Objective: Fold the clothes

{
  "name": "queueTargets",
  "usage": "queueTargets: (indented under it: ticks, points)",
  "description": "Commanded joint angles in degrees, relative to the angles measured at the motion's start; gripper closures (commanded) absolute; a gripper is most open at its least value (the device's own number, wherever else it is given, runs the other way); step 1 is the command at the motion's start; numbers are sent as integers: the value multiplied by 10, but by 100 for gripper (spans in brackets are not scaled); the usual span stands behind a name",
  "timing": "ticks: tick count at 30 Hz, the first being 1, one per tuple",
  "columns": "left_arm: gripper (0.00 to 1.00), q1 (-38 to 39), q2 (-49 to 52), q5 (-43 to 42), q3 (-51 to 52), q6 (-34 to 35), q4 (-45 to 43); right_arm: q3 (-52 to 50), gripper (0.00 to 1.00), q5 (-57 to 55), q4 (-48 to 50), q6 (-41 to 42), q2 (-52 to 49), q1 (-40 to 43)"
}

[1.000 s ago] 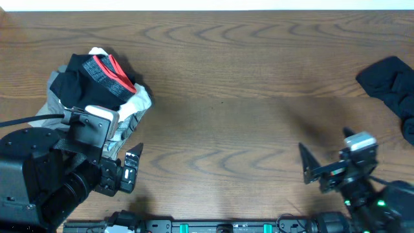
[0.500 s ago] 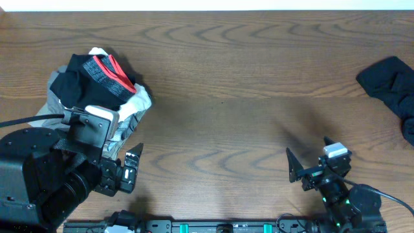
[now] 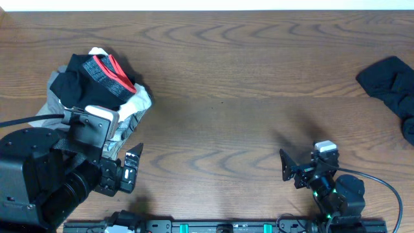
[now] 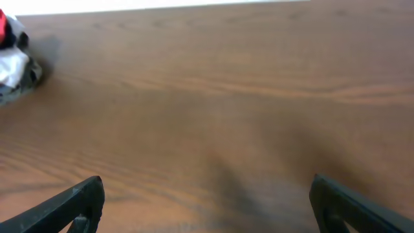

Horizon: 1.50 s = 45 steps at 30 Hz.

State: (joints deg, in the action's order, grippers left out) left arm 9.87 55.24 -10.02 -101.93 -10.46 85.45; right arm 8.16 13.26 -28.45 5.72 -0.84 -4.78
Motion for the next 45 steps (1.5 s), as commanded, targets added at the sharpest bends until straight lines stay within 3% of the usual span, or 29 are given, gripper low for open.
queueTargets:
  ticks: [1,34,38,45]
  points:
    - [2,2,1,7,-3,5,0,-3,1,3,2,11,5,7]
    - [2,-16,-11,3,0,-3,17,-3,1,3,2,11,5,7]
    - [2,-72,-49,-44,62,-4,-96,-3,1,3,2,11,5,7]
    - [2,-108,-177,-90,332,-1,-377,-3,1,3,2,11,5,7]
